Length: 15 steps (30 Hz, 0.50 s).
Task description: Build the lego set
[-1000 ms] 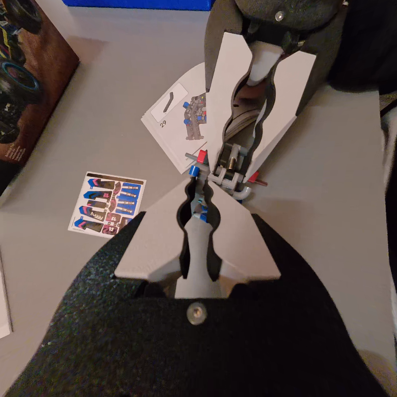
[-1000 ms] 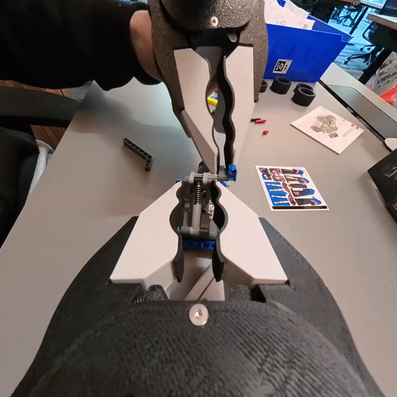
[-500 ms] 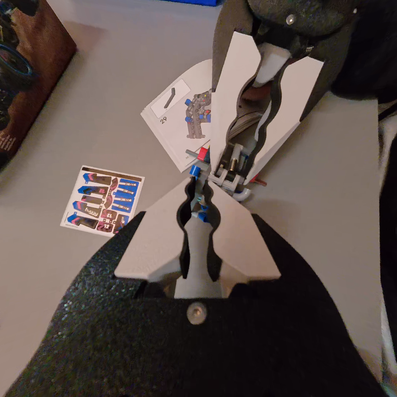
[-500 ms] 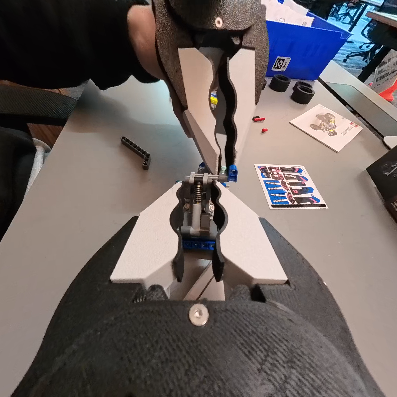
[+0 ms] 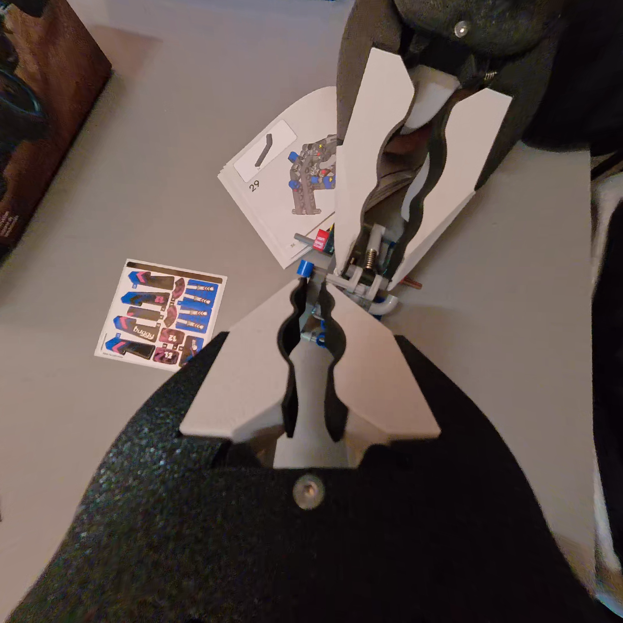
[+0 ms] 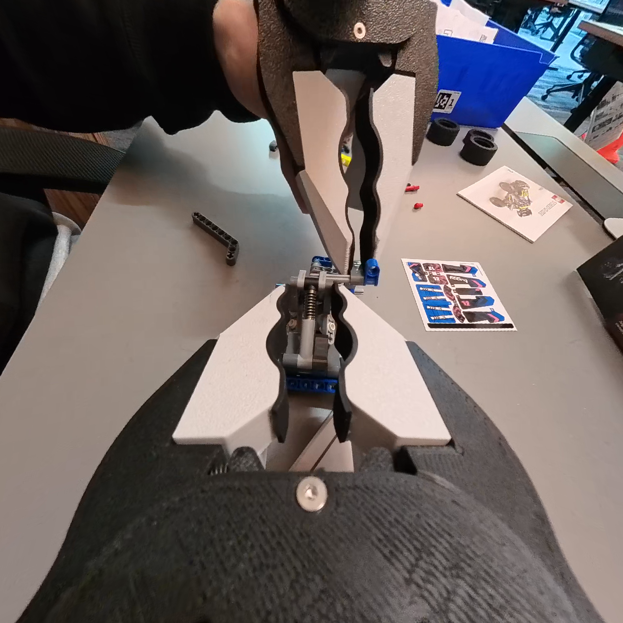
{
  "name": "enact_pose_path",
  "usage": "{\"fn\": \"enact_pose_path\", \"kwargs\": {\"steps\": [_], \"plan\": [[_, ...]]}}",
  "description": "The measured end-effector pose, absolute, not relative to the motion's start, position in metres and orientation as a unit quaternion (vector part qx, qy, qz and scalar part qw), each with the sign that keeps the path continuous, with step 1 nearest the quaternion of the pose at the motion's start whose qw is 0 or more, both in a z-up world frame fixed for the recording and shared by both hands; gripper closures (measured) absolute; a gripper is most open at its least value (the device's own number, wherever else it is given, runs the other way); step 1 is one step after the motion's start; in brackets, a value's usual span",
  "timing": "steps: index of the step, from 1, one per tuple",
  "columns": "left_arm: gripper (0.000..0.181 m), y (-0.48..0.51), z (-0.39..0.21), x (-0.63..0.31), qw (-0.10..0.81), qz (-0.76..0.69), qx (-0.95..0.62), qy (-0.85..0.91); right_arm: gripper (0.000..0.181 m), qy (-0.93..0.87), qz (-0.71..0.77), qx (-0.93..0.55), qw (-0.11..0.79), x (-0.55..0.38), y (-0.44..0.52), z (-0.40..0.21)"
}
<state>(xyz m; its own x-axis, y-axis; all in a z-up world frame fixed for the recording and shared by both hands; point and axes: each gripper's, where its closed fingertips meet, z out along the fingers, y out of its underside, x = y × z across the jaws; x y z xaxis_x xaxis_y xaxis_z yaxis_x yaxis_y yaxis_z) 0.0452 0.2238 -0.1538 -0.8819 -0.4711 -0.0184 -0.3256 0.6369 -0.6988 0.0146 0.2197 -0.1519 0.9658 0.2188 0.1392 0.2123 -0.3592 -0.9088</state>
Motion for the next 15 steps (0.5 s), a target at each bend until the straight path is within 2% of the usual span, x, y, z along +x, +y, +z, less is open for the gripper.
{"fn": "enact_pose_path", "kwargs": {"steps": [5, 8, 15], "plan": [[0.177, 0.2218, -0.1536, 0.0443, 0.107, -0.356, -0.212, 0.904, 0.159, -0.132, 0.006, -0.824, 0.551, 0.0142, 0.2193, -0.1519], [0.177, 0.2204, -0.1522, 0.0433, 0.069, -0.384, -0.234, 0.890, 0.159, -0.136, 0.012, -0.822, 0.553, 0.0123, 0.2184, -0.1508], [0.177, 0.2203, -0.1518, 0.0462, 0.086, -0.385, -0.240, 0.887, 0.159, -0.134, 0.013, -0.823, 0.552, 0.0128, 0.2184, -0.1511]]}}
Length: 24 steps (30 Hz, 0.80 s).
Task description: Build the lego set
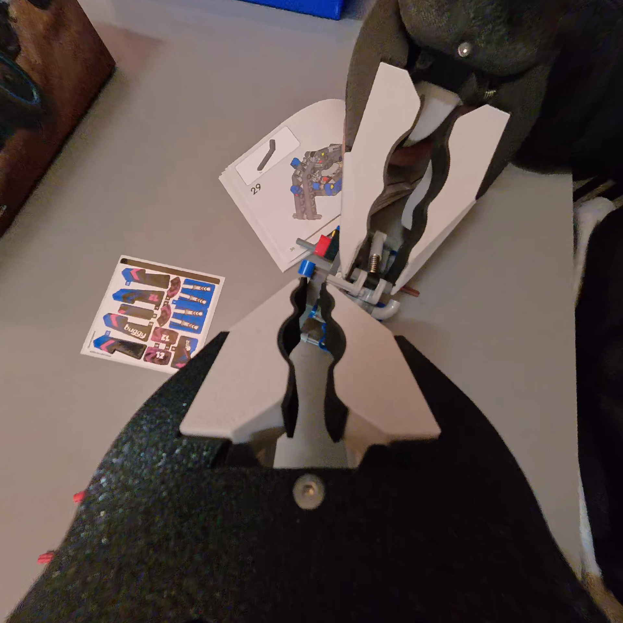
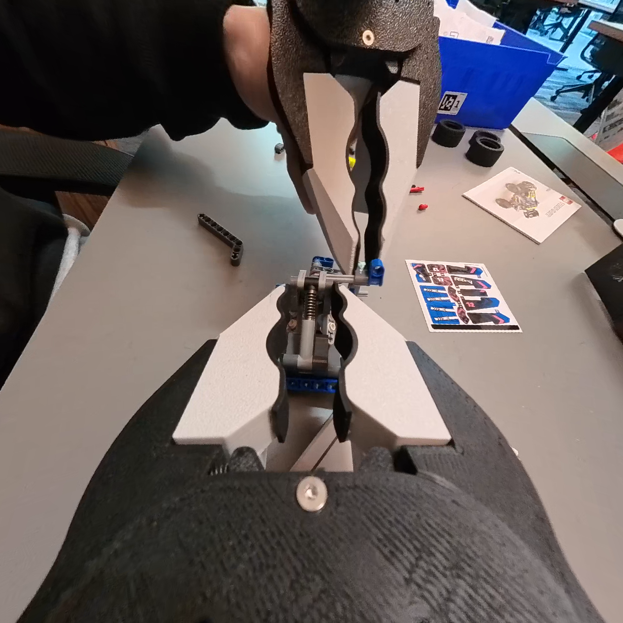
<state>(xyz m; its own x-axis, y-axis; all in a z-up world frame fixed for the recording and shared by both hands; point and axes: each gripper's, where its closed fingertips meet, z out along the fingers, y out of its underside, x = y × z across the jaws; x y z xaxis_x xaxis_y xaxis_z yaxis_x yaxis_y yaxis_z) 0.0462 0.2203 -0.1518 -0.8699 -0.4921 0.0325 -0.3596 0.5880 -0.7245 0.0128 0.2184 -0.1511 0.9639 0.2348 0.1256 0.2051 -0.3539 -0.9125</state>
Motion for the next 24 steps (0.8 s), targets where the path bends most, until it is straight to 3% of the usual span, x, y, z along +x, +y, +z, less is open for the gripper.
{"fn": "enact_pose_path", "kwargs": {"steps": [4, 7, 12, 20, 24], "plan": [[0.177, 0.2203, -0.1523, 0.0465, 0.068, -0.401, -0.263, 0.875, 0.159, -0.136, 0.010, -0.822, 0.552, 0.0124, 0.2184, -0.1512], [0.177, 0.2213, -0.1527, 0.0481, 0.109, -0.363, -0.235, 0.895, 0.159, -0.134, 0.007, -0.825, 0.549, 0.0139, 0.2191, -0.1524], [0.177, 0.2207, -0.1525, 0.0480, 0.056, -0.405, -0.282, 0.868, 0.159, -0.135, 0.007, -0.823, 0.552, 0.0138, 0.2182, -0.1510], [0.176, 0.2210, -0.1503, 0.0498, 0.153, -0.350, -0.210, 0.900, 0.159, -0.133, 0.004, -0.824, 0.551, 0.0153, 0.2185, -0.1516], [0.177, 0.2221, -0.1489, 0.0486, 0.079, -0.411, -0.276, 0.865, 0.159, -0.131, 0.006, -0.819, 0.558, 0.0147, 0.2189, -0.1488]]}}
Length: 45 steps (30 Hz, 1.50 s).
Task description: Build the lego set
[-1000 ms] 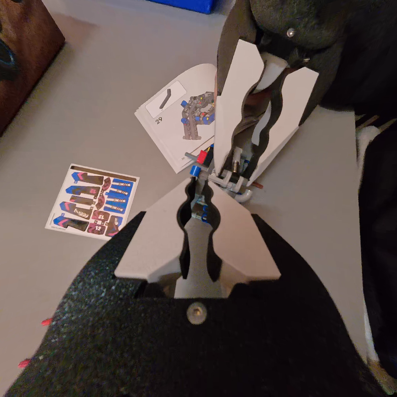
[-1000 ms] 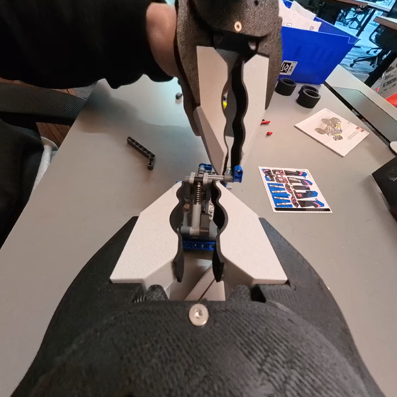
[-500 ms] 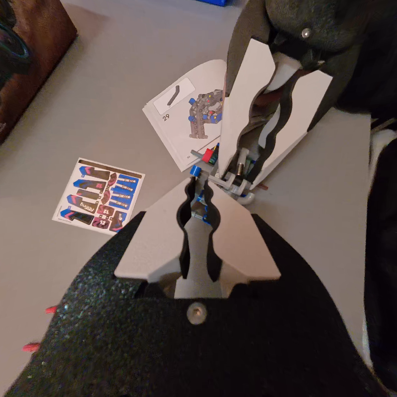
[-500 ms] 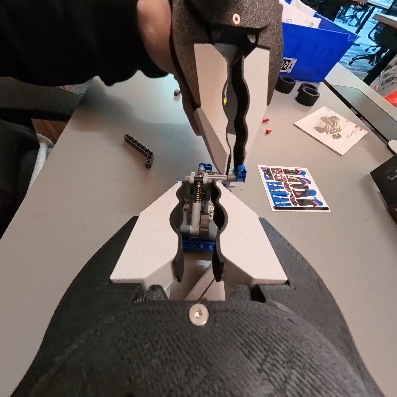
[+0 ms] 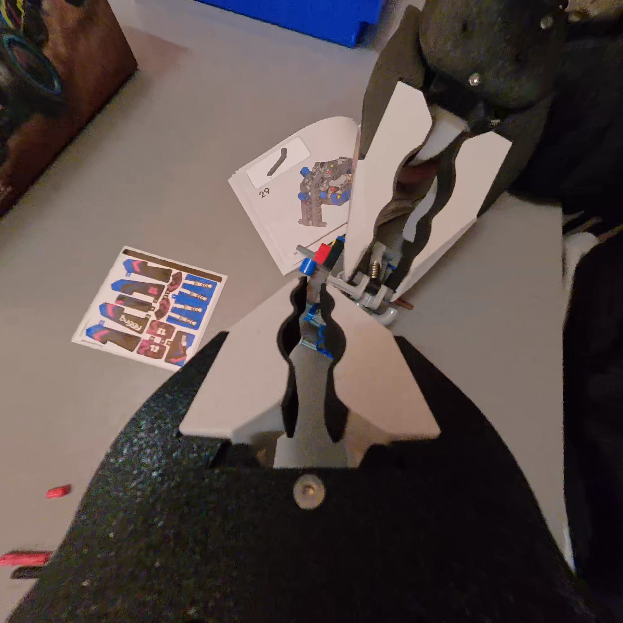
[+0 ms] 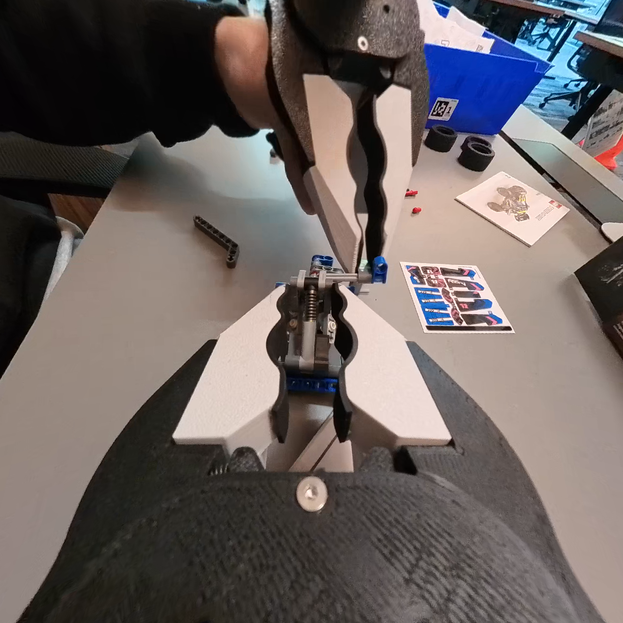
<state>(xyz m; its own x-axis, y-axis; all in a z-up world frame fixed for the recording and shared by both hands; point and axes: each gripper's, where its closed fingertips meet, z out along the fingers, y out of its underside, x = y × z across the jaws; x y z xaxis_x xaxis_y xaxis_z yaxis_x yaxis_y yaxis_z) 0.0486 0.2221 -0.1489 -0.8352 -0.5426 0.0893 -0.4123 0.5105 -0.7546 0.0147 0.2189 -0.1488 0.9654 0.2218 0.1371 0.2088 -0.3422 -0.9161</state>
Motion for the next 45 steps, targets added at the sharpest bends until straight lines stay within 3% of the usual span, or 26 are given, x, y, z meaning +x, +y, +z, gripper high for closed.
{"fn": "enact_pose_path", "kwargs": {"steps": [11, 14, 18, 29, 35, 37, 39, 41, 45], "plan": [[0.177, 0.225, -0.152, 0.052, 0.098, -0.394, -0.299, 0.864, 0.159, -0.114, -0.003, -0.821, 0.559, 0.022, 0.221, -0.148], [0.177, 0.227, -0.151, 0.054, 0.093, -0.397, -0.308, 0.860, 0.147, -0.115, -0.018, -0.817, 0.565, 0.024, 0.222, -0.147], [0.177, 0.224, -0.153, 0.049, 0.086, -0.393, -0.286, 0.870, 0.157, -0.116, -0.022, -0.825, 0.553, 0.024, 0.224, -0.151], [0.177, 0.222, -0.153, 0.045, 0.156, -0.346, -0.194, 0.904, 0.158, -0.148, -0.003, -0.831, 0.537, 0.014, 0.223, -0.157], [0.177, 0.225, -0.152, 0.047, 0.092, -0.415, -0.284, 0.859, 0.157, -0.140, -0.003, -0.833, 0.535, 0.013, 0.222, -0.157], [0.177, 0.267, -0.135, 0.082, 0.218, -0.402, -0.337, 0.823, 0.157, -0.203, 0.066, -0.822, 0.528, -0.019, 0.217, -0.159], [0.177, 0.267, -0.099, 0.072, 0.174, -0.467, -0.334, 0.800, 0.157, -0.211, 0.039, -0.819, 0.531, -0.029, 0.225, -0.159], [0.177, 0.278, -0.104, 0.065, 0.224, -0.365, -0.284, 0.858, 0.158, -0.186, -0.013, -0.824, 0.535, -0.004, 0.227, -0.159], [0.177, 0.292, -0.133, 0.051, 0.196, -0.235, -0.280, 0.910, 0.158, -0.194, 0.015, -0.818, 0.540, -0.005, 0.224, -0.156]]}}
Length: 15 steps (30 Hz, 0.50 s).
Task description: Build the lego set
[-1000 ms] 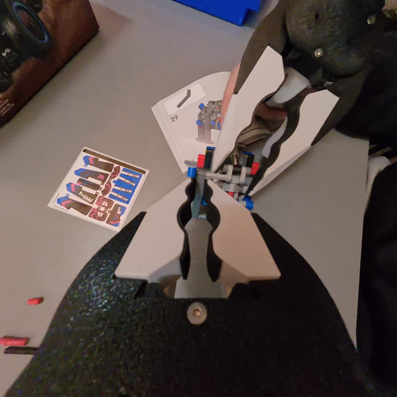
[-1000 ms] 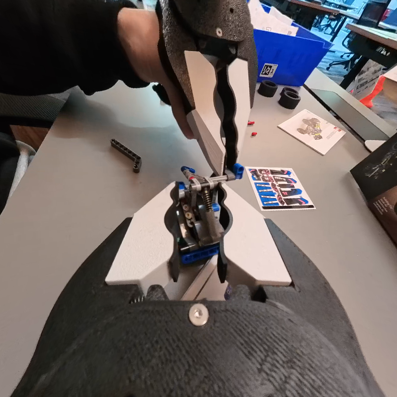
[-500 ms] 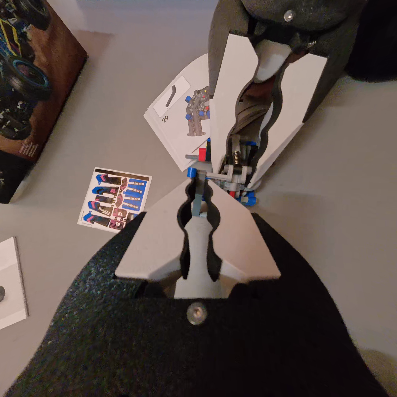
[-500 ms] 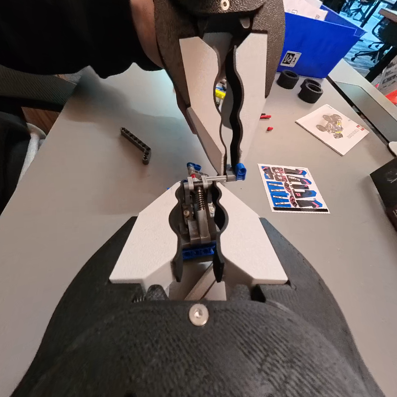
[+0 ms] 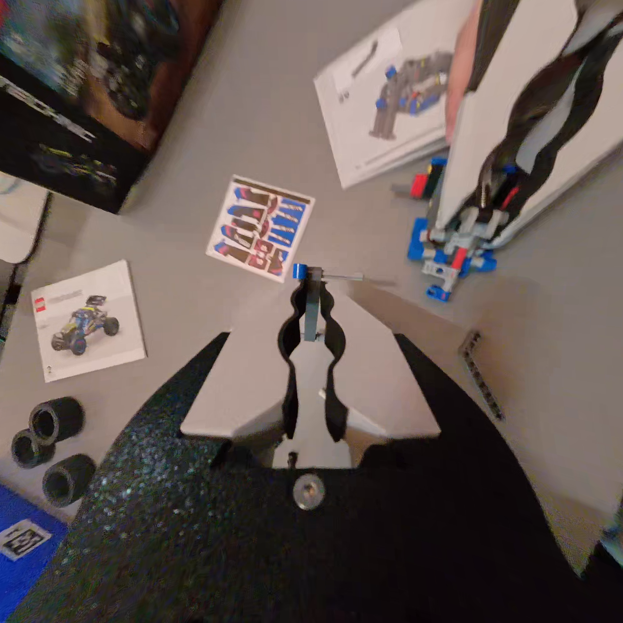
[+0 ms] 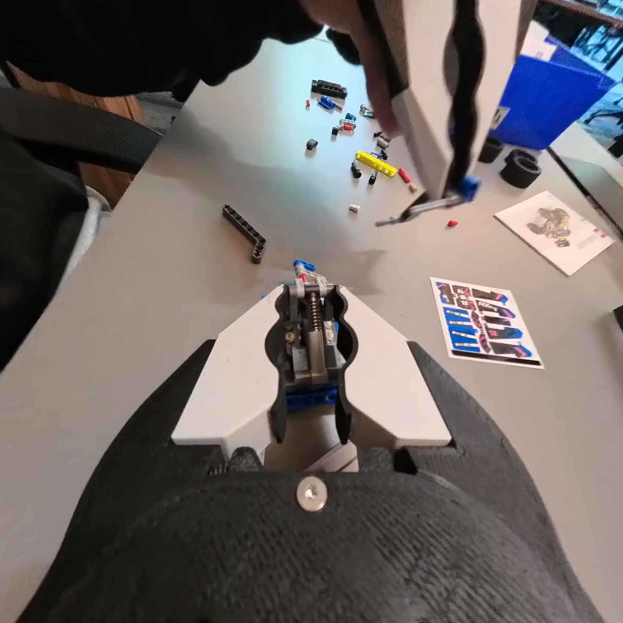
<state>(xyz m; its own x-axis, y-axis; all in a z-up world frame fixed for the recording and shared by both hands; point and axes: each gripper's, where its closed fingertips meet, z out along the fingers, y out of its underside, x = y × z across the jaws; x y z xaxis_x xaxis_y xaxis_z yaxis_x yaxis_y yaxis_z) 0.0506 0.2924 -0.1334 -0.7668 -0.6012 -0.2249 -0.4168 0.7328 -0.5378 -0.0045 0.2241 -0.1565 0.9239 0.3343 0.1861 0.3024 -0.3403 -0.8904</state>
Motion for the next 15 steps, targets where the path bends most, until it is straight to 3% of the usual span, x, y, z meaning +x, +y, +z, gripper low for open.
{"fn": "enact_pose_path", "kwargs": {"steps": [2, 4, 7, 10, 12, 15], "plan": [[0.177, 0.300, -0.149, 0.043, 0.187, -0.151, -0.251, 0.938, 0.157, -0.201, 0.004, -0.815, 0.543, -0.003, 0.225, -0.156], [0.177, 0.300, -0.167, 0.036, 0.176, -0.085, -0.194, 0.961, 0.142, -0.193, -0.007, -0.807, 0.557, 0.002, 0.223, -0.149], [0.176, 0.301, -0.192, 0.030, 0.158, -0.036, -0.163, 0.973, 0.144, -0.184, -0.004, -0.814, 0.552, 0.009, 0.209, -0.135], [0.175, 0.285, -0.197, 0.030, 0.123, -0.121, -0.199, 0.965, 0.145, -0.183, 0.018, -0.847, 0.498, 0.006, 0.196, -0.143], [0.176, 0.272, -0.189, 0.033, 0.102, -0.208, -0.223, 0.947, 0.134, -0.189, 0.007, -0.863, 0.469, 0.005, 0.197, -0.154], [0.167, 0.268, -0.171, 0.037, 0.099, -0.302, -0.256, 0.913, 0.134, -0.200, -0.005, -0.883, 0.424, 0.003, 0.202, -0.175]]}}
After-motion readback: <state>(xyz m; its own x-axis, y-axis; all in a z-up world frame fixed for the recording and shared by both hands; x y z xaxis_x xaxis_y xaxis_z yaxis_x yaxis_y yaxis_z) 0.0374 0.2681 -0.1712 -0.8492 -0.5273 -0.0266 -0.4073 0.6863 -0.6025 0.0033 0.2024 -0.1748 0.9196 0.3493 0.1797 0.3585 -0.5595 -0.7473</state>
